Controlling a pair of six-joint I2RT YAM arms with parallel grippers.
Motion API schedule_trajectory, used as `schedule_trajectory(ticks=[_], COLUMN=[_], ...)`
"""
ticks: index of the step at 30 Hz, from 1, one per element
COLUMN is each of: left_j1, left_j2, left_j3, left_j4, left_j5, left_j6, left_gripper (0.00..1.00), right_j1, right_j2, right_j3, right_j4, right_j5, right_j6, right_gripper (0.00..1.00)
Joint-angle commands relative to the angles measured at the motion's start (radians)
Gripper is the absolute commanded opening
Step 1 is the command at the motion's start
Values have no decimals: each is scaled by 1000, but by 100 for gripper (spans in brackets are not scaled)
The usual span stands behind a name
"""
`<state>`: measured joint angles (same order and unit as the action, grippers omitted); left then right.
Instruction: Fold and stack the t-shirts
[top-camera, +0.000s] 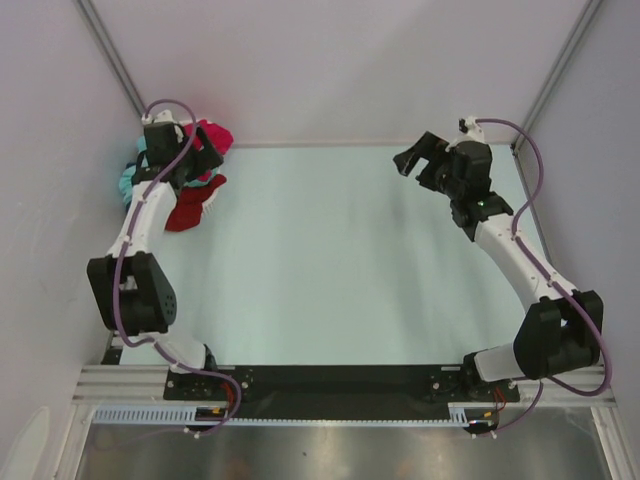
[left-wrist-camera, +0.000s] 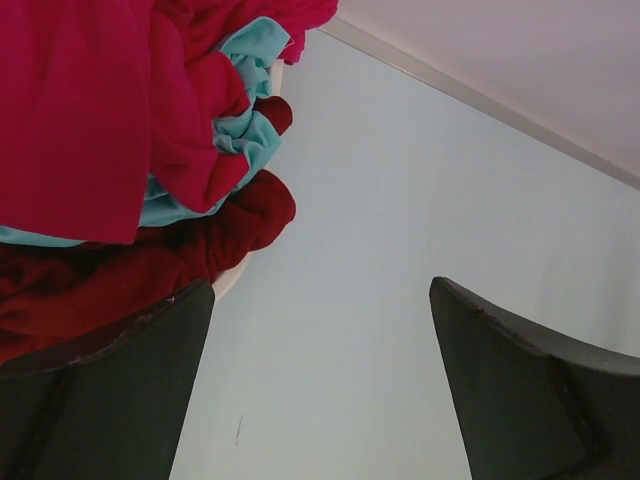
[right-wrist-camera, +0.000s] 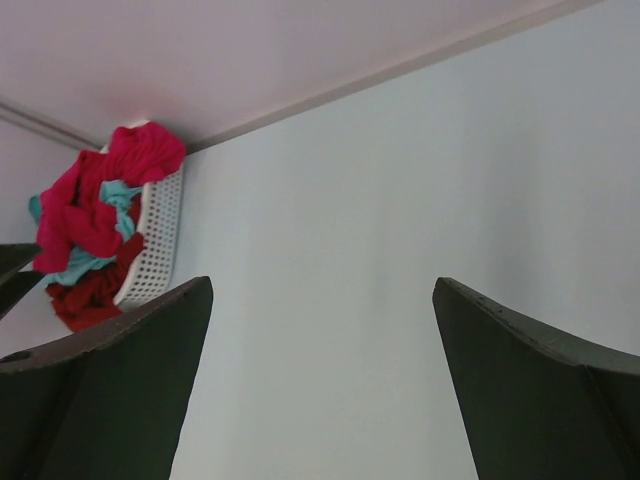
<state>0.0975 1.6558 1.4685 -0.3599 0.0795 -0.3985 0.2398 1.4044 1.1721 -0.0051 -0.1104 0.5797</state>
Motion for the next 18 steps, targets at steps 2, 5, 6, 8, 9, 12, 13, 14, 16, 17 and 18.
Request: schedule_trajectory(ticks=[2,5,6,8,9,12,13,14,16,17,18], left_j1=[-8,-45,-62,-151,-182,-269,-284,-292,-308,-308,-308], left_j2=[-22,-103,-131,-230,-267,-392,-445,-465,-501,-528,-544], left_j3=[-29,-123,-155,-264,-299,-466,-541,-572,-629,-642,-651], left_j4=[15,12,12,16,16,65,84,113,110,107,104], left_j5=[5,14,2,-59,-76,-140,-118,-106,-112,-109,-101], left_j6=[30,7,0,-34,-49,-160,-201,-215,-238,-243,-243], left_gripper=[97,97,97,96,96,96,95,94,93,93,93], right_j1=[-31,-31,-31,-33,-33,-36,-36,-34,-30,-31,-31], right_j2=[-38,-102,-134,-166,-186,-173,-159,-145,-113,-108,-107], right_j3=[38,3,-14,-67,-89,-140,-115,-98,-65,-51,-54], right_j4=[-119,-164,-168,-156,-109,37,53,57,22,11,10], right_j5=[94,103,107,162,185,221,175,157,147,143,140], right_j6=[-75,-116,-122,-130,-124,-67,-76,-108,-115,-113,-112], right_gripper=[100,100,100,100,100,100,100,100,100,100,100])
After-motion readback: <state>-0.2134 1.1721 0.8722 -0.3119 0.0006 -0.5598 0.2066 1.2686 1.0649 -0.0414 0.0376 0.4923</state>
